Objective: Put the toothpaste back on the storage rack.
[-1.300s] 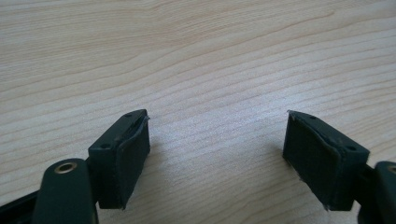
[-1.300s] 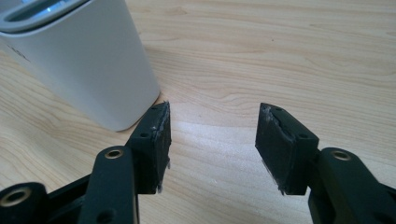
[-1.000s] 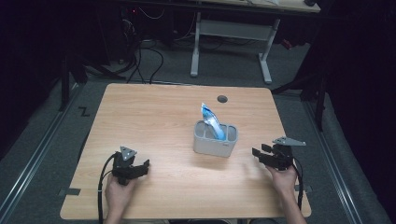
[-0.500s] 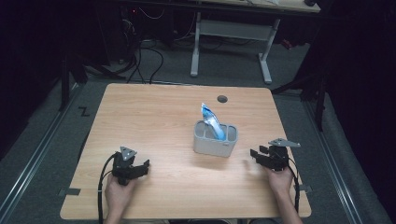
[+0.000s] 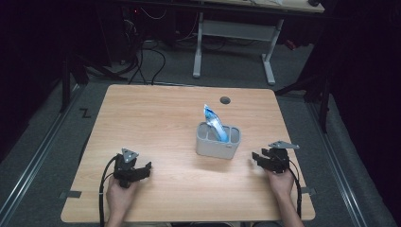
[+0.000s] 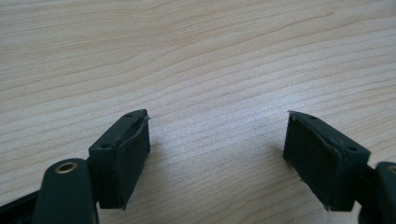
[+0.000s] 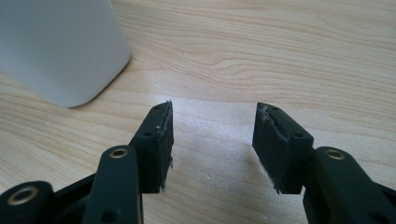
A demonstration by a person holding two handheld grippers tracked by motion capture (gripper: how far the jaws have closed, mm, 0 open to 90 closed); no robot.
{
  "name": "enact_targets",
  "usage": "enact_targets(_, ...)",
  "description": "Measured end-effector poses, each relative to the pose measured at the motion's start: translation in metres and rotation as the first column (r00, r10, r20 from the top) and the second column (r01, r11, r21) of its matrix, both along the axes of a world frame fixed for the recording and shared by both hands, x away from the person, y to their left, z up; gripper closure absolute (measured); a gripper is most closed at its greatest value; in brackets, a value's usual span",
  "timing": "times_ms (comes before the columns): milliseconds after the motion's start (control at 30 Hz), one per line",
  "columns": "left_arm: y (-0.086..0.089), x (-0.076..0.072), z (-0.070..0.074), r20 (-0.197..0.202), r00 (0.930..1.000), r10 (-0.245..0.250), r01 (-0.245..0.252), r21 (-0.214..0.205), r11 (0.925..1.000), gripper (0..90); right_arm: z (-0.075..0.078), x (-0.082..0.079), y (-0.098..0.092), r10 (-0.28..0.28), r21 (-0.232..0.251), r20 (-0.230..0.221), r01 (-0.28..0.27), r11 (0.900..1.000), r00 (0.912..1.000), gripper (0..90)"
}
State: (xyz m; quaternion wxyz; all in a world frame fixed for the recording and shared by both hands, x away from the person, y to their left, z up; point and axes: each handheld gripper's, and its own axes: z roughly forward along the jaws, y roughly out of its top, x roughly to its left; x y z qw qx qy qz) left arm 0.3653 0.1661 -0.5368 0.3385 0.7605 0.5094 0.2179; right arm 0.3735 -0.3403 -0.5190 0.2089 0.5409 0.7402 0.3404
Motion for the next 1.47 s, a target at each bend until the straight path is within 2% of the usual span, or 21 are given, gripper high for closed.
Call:
enact_targets(500,0.0,0.0,0.0,0.001,1.0,0.0,0.0,0.001,1.0,23.0,-0.008,0.004,0.003,-0.008,-0.016,-0.012,0.008,0.9998,0.9999,47.5)
enact_targets(767,0.0,0.0,0.0,0.0,1.0,0.0,0.0,0.0,1.0,22.9,-0.011,0.005,0.009,0.001,-0.073,0.028,0.001,0.9973,0.9996,45.5)
enact_targets(1167,0.0,-0.001,0.0,-0.001,1.0,0.0,0.0,0.0,1.0,23.0,-0.011,0.0,0.015,-0.046,-0.072,0.025,0.048,0.9962,0.9986,43.7)
enact_targets(1467,0.0,-0.001,0.0,-0.001,1.0,-0.001,0.001,-0.001,1.0,23.0,-0.011,0.0,0.015,-0.046,-0.077,0.029,0.048,0.9959,0.9985,43.6)
